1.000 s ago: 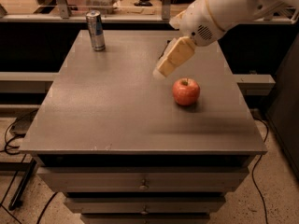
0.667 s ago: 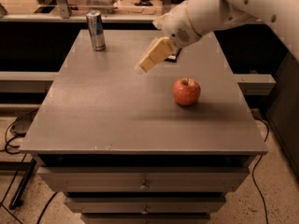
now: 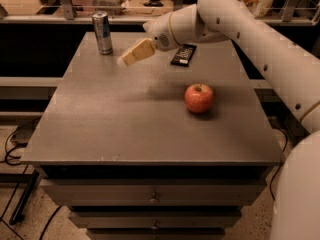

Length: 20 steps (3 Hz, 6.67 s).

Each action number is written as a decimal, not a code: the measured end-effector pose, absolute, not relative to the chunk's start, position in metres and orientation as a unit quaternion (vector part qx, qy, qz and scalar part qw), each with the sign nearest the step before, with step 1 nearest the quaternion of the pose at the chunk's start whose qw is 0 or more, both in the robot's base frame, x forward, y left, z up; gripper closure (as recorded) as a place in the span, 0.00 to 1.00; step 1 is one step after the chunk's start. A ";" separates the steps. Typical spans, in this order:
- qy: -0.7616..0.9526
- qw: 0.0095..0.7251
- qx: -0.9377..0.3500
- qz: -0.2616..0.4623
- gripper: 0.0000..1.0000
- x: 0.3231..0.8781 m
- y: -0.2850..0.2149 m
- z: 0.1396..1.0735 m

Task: Knock redbull can over

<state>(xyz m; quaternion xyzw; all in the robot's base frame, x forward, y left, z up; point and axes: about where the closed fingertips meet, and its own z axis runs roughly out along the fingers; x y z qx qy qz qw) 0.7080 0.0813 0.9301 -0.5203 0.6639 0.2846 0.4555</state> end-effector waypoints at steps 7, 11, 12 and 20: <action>0.669 0.559 -0.370 0.321 0.00 0.820 0.180 0.898; 0.649 0.575 -0.391 0.308 0.63 0.832 0.213 0.914; 0.651 0.575 -0.400 0.293 0.87 0.827 0.201 0.924; 0.792 0.244 -0.552 0.095 0.00 0.760 0.049 0.864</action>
Offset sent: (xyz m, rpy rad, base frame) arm 0.0967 0.0524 -0.0115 0.1696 -0.0376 -0.0510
